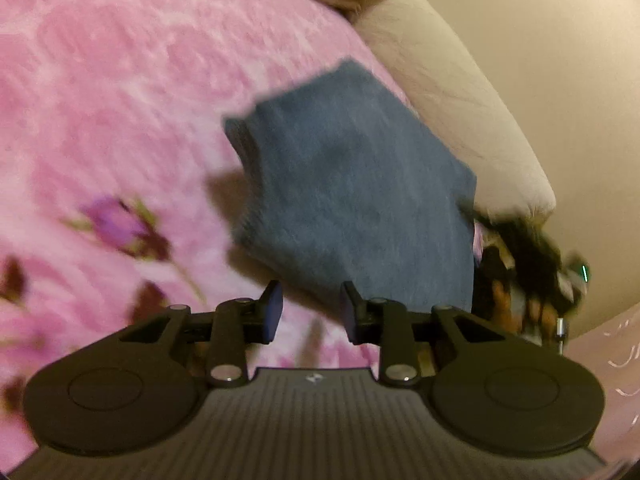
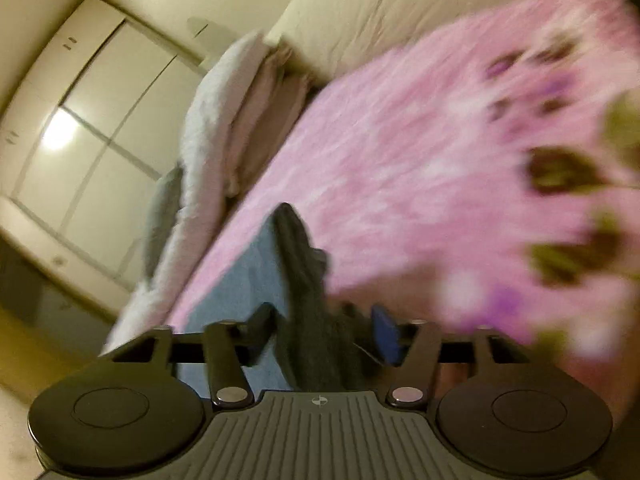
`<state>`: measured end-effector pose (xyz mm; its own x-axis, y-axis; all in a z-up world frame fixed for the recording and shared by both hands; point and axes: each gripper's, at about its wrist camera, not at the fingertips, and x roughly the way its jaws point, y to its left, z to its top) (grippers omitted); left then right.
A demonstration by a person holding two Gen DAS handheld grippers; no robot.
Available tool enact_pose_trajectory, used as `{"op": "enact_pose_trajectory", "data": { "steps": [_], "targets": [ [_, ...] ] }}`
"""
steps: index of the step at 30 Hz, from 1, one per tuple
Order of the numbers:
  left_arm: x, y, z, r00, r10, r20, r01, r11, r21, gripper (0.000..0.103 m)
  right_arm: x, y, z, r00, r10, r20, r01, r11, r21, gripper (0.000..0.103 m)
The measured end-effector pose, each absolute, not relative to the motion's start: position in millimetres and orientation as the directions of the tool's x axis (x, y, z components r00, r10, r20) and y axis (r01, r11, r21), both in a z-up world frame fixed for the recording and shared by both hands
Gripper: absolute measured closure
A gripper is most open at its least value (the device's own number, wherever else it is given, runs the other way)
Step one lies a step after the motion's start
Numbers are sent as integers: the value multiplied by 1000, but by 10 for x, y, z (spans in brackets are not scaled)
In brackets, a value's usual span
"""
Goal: Fold clothes
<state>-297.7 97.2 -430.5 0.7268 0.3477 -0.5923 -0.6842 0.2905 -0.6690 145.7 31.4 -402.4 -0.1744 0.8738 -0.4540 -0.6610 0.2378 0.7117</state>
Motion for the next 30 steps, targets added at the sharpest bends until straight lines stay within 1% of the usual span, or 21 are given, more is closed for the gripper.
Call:
{"op": "enact_pose_trajectory", "data": {
  "steps": [4,6,7,10,11,12,13,14,16,17,18,19,21,22,23,24,25,27,28,29,30],
  "targets": [
    [-3168,1038,-4229,699,414,-584,-708,283,-647,77,1099,-404,-4122,-160,881,-445,-655,242,715,38],
    [-3222,1107,-4222,686,441,-579,-716,265,-646,73,867,-590,-4174,-173,873,-457,-684,227,693,38],
    [-3235,1152,-4240,681,452,-577,-717,249,-651,73,764,-639,-4189,-166,869,-466,-707,224,671,38],
    [-3231,1288,-4319,706,450,-547,-678,207,-705,73,602,-638,-4239,-162,864,-476,-746,209,633,39],
    [-3220,1330,-4346,724,440,-531,-654,195,-730,73,604,-596,-4258,-157,864,-478,-738,219,638,42],
    [-3202,1363,-4368,744,429,-512,-629,192,-753,74,615,-570,-4268,-155,865,-478,-727,228,648,61],
    [-3188,1363,-4374,760,418,-498,-611,196,-767,77,635,-566,-4268,-158,865,-477,-713,234,661,70],
    [-3170,1374,-4384,763,415,-497,-610,205,-765,86,652,-563,-4265,-156,865,-477,-703,242,669,74],
    [-3129,1416,-4409,759,416,-501,-622,238,-746,88,656,-604,-4247,-140,866,-480,-703,254,664,87],
    [-3097,1433,-4417,755,417,-506,-636,279,-720,88,655,-633,-4236,-133,866,-482,-705,259,660,89],
    [-3062,1444,-4436,751,414,-514,-648,314,-694,88,669,-653,-4250,-130,867,-480,-697,265,666,95],
    [-3039,1463,-4480,749,407,-523,-655,328,-681,87,705,-655,-4305,-133,869,-476,-670,275,689,95],
    [-3024,1530,-4582,753,382,-535,-650,311,-693,86,775,-642,-4438,-143,873,-466,-601,298,742,95],
    [-3023,1536,-4577,754,374,-539,-650,311,-693,86,787,-638,-4451,-143,871,-470,-592,305,746,94],
    [-3027,1515,-4527,751,378,-542,-656,328,-680,86,767,-638,-4394,-137,864,-485,-617,308,724,94],
    [-3042,1473,-4454,745,388,-542,-664,355,-658,86,747,-638,-4336,-131,857,-499,-642,311,701,89],
    [-3069,1429,-4384,743,397,-539,-667,376,-643,86,728,-638,-4279,-124,849,-513,-666,312,677,81],
    [-3124,1336,-4232,734,423,-531,-678,407,-613,85,723,-677,-4130,-93,834,-544,-709,328,624,74],
    [-3125,1282,-4142,704,461,-541,-710,419,-567,85,715,-703,-4038,-65,832,-551,-740,330,586,72],
    [-3118,1223,-4047,662,509,-549,-749,427,-506,88,698,-711,-3953,-34,833,-552,-770,330,546,72],
    [-3087,1167,-3944,603,573,-556,-798,432,-420,90,675,-706,-3858,2,833,-553,-801,333,498,72]
  ]
}}
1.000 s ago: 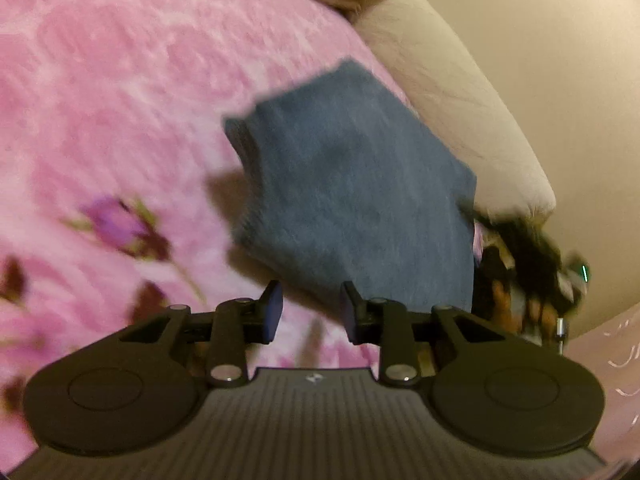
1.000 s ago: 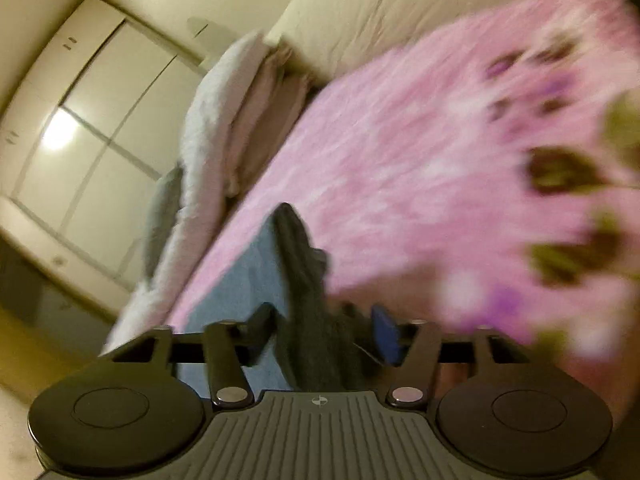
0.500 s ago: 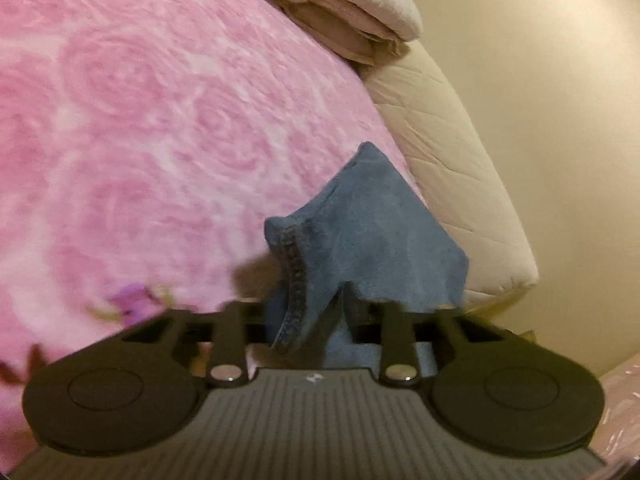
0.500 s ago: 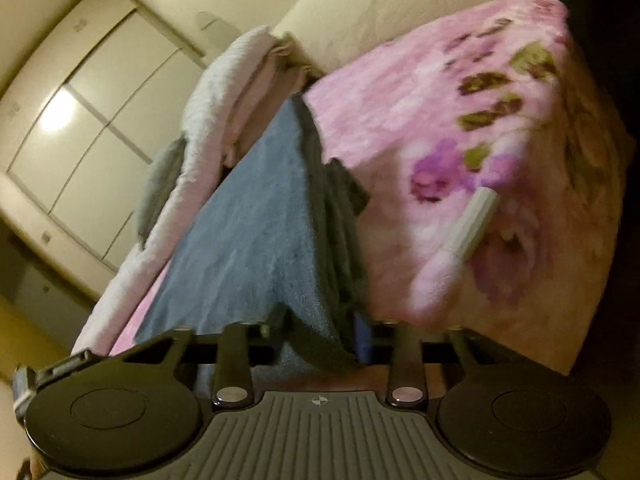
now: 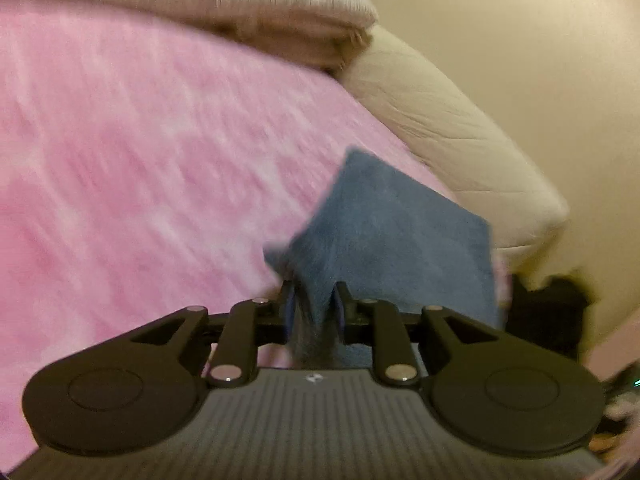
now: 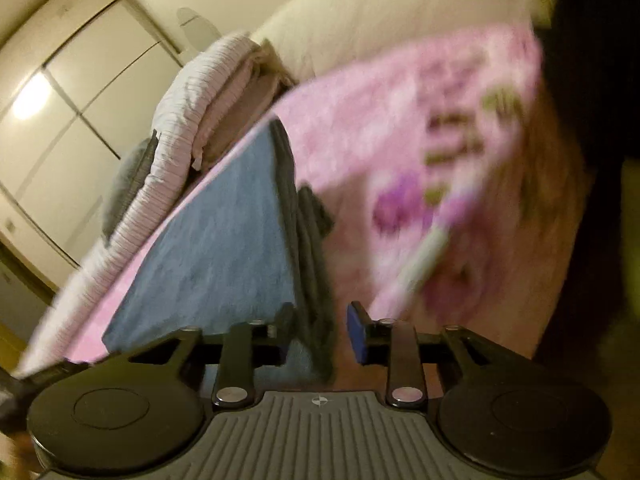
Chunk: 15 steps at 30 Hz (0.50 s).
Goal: Fold clothes
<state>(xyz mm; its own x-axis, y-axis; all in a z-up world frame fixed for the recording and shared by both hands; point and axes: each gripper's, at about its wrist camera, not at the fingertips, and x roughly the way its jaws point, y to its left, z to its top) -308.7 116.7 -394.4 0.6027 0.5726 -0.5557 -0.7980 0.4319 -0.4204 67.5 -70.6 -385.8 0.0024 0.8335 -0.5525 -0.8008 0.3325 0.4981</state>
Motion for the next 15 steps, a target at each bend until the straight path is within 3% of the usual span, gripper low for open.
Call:
{"op": "enact_pose_trajectory", "data": {
  "steps": [2,6,11,15],
  "targets": [
    [-2966,1116,-3794,555,628,-545,-830,465,-309,90,599,-643,-3698,59,841,-537,-850,324,414,72],
    [-2615,1124,-3658,665,546,-510,-735,600,-317,89,360,-377,-3529,89,866,-492,-928,252,276,72],
    [-2061,1225,-3949,658,510,-553,-689,704,-171,91,166,54,-3784,134,825,-550,-969,226,101,71],
    [-2097,1456,-3951,656,501,-564,-700,684,-207,92,411,197,-3908,77,782,-618,-951,244,190,71]
  ]
}}
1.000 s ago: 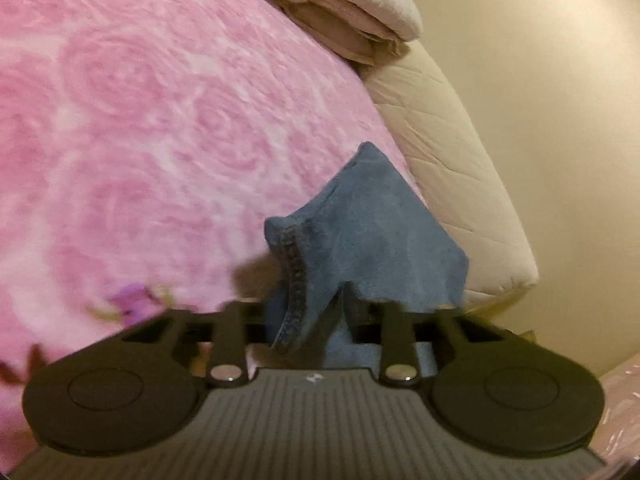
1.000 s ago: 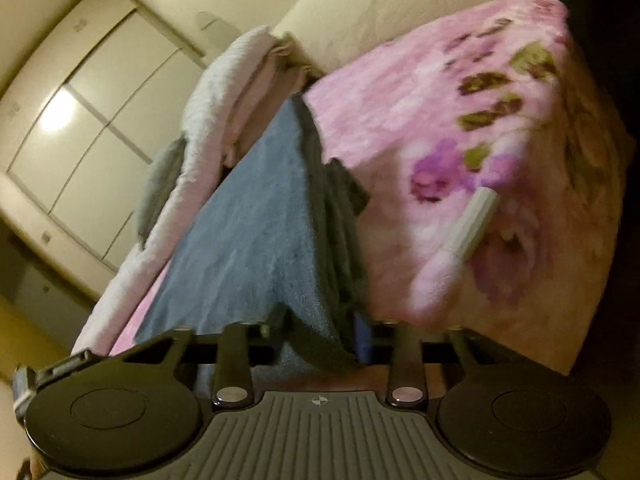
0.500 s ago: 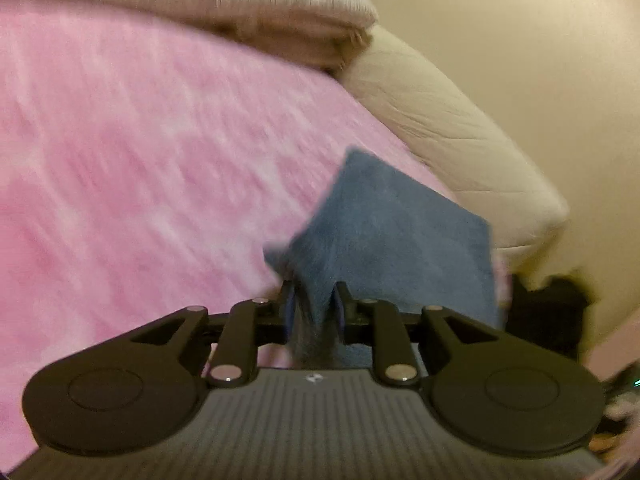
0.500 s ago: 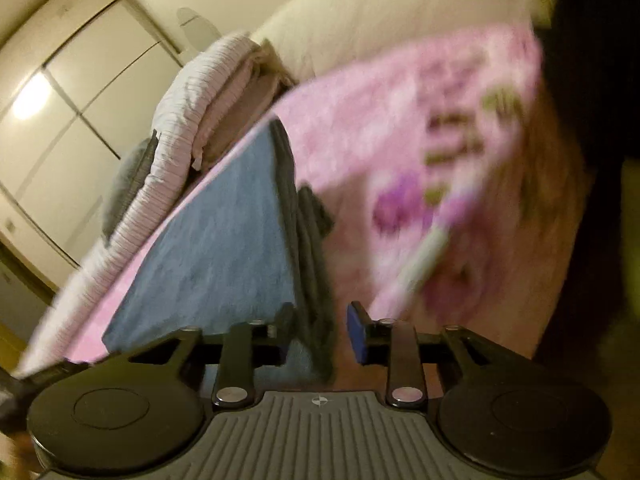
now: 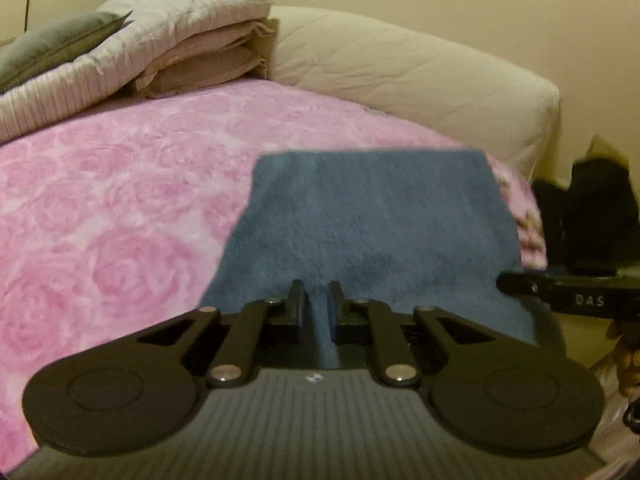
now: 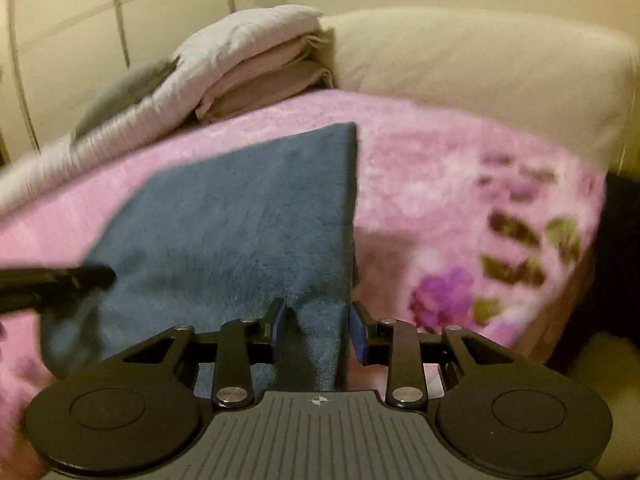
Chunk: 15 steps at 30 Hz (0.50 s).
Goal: Fold clothes
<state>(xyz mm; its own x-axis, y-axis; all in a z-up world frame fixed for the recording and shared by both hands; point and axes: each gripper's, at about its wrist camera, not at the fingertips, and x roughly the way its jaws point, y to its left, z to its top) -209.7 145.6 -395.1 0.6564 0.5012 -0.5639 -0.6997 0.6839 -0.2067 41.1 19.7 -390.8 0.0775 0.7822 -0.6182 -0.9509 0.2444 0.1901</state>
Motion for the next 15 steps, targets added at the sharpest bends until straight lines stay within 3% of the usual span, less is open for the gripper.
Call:
{"op": "enact_pose_trajectory", "data": {
  "steps": [3,7,10,15],
  "targets": [
    [-2183,1761,-3767,674,516,-529,-716,633,-294,87,654,255,-3765,20,792,-610,-929,241,282,71],
    [-2160,2385,-3731,715,440,-543,-696,520,-495,85,945,443,-3593,-14,824,-566,-903,233,361,71],
    [-2061,2726,-3814,722,376,-581,-689,465,-556,85,1144,653,-3530,-41,837,-546,-874,235,425,71],
    [-1976,2970,-3960,788,263,-556,-613,411,-675,87,1292,911,-3547,-84,841,-534,-857,213,470,71]
  ]
}}
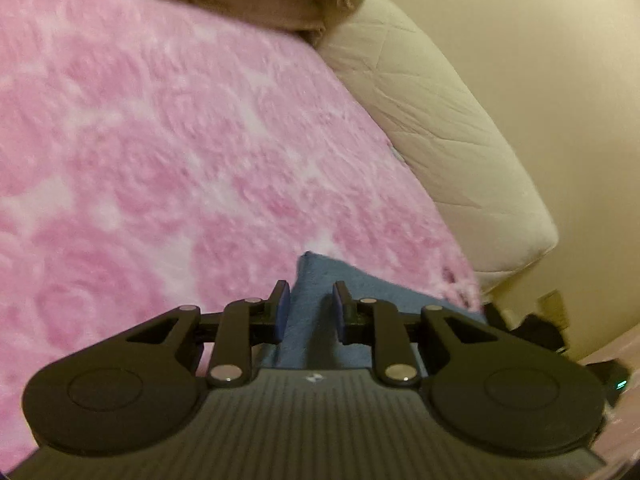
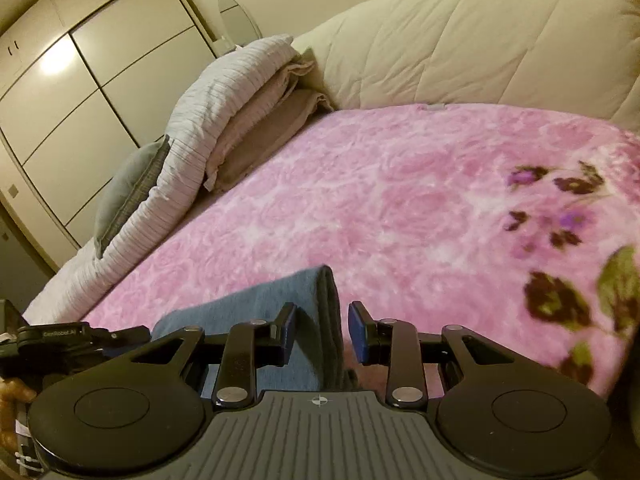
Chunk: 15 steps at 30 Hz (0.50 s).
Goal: Fold clothes
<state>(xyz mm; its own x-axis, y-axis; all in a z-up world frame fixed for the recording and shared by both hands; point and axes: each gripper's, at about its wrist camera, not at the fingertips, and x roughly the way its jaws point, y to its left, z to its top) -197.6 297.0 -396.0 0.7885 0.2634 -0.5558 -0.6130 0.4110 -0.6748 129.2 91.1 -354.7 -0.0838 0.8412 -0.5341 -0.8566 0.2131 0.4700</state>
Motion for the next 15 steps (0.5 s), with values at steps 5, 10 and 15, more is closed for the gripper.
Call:
{"op": "enact_pose_trajectory", "data": {
  "steps": [5,10,15],
  "targets": [
    [-1930,3064,-4000,836,231,-498,-548,425,-721,100,1314,984,-3629,-84,839,-538,-878,193,438,94],
    [-1769,2899,-3831,833,292,-471,-540,619,-570,100,1345,1001,-3776,-67,830,-554,-889,203,411,95],
    [-1538,2803,-3983,751,360,-553,-607,705,-366,99,1404,1060,-4047,-64,818,-572,-882,222,416,95]
  ]
}}
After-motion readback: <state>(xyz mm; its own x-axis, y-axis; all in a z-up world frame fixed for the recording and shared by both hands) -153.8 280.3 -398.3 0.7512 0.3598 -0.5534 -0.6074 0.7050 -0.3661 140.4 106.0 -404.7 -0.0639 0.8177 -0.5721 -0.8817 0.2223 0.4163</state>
